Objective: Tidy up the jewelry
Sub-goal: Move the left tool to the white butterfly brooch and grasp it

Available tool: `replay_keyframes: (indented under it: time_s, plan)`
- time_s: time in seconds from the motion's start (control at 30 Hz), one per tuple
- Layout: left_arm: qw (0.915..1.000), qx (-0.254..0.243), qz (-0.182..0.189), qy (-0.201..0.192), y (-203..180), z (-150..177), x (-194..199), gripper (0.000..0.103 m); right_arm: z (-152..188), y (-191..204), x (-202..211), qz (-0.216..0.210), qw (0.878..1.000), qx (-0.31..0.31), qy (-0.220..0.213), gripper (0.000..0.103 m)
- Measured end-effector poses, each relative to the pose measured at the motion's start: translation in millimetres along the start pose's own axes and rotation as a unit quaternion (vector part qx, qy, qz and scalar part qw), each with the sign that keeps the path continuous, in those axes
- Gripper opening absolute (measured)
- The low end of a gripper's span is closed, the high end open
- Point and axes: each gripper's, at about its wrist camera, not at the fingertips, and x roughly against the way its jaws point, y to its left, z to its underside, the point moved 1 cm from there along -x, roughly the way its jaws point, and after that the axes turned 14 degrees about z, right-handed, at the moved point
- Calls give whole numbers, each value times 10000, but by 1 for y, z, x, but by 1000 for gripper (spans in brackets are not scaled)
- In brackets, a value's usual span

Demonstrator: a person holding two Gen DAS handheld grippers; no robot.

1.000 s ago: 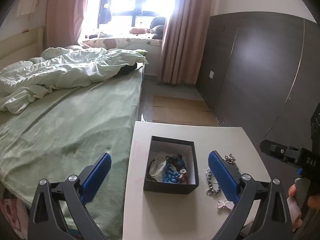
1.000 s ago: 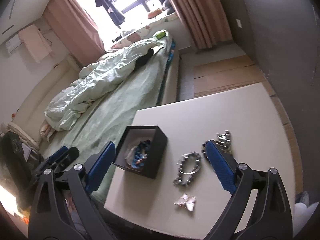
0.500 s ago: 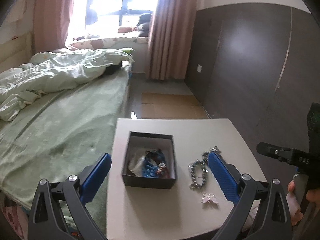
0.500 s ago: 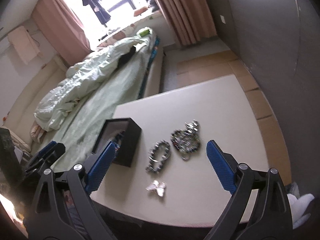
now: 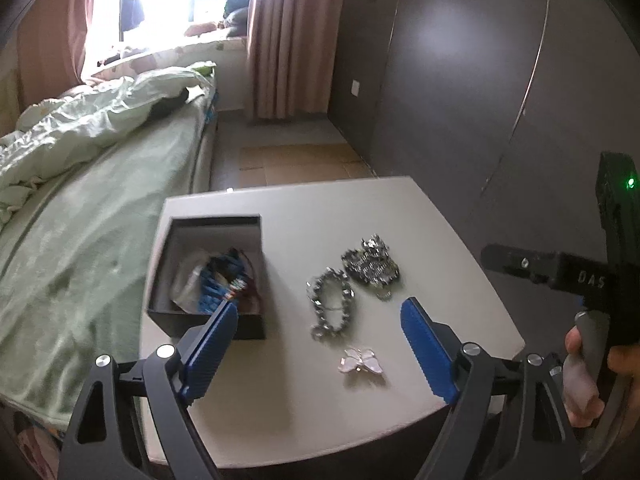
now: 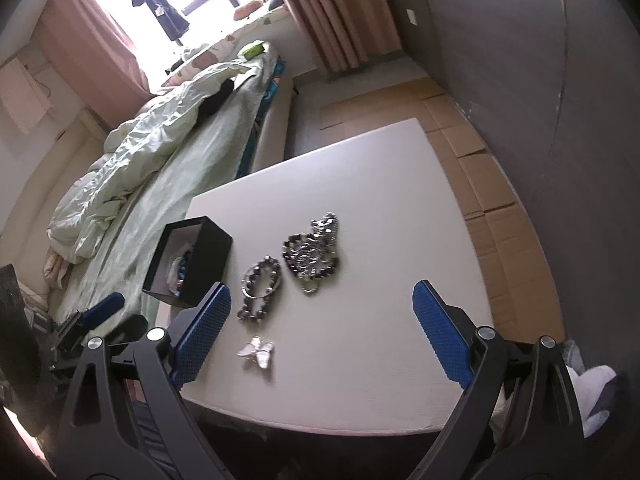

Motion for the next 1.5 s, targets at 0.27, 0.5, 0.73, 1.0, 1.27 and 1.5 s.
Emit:
replay_keyframes:
  time_s: [0.27, 0.5, 0.73, 1.0, 1.27, 1.5]
  plan:
    - [9991, -24, 15, 416, -8, 25, -42, 76, 3, -11, -12, 134, 9998, 45, 130, 92]
    - [9973, -214, -4, 699, -16, 41, -69, 71, 4, -15, -26, 234, 9992, 99, 300, 92]
    - [9958, -289, 132, 860, -13, 50, -87, 71, 7, -13, -40, 277, 9983, 256, 453, 92]
    - [9913, -506, 65, 1212, -15, 60, -110, 47, 6, -7, -47, 254, 9979, 332, 491, 92]
    - [9937, -384, 141, 1047, -6, 52, -100, 39, 7, 2, -56, 292, 9969, 476, 549, 92]
    - [9973, -30, 225, 699, 11, 40, -75, 39, 10, 18, -70, 49, 9958, 603, 688, 54]
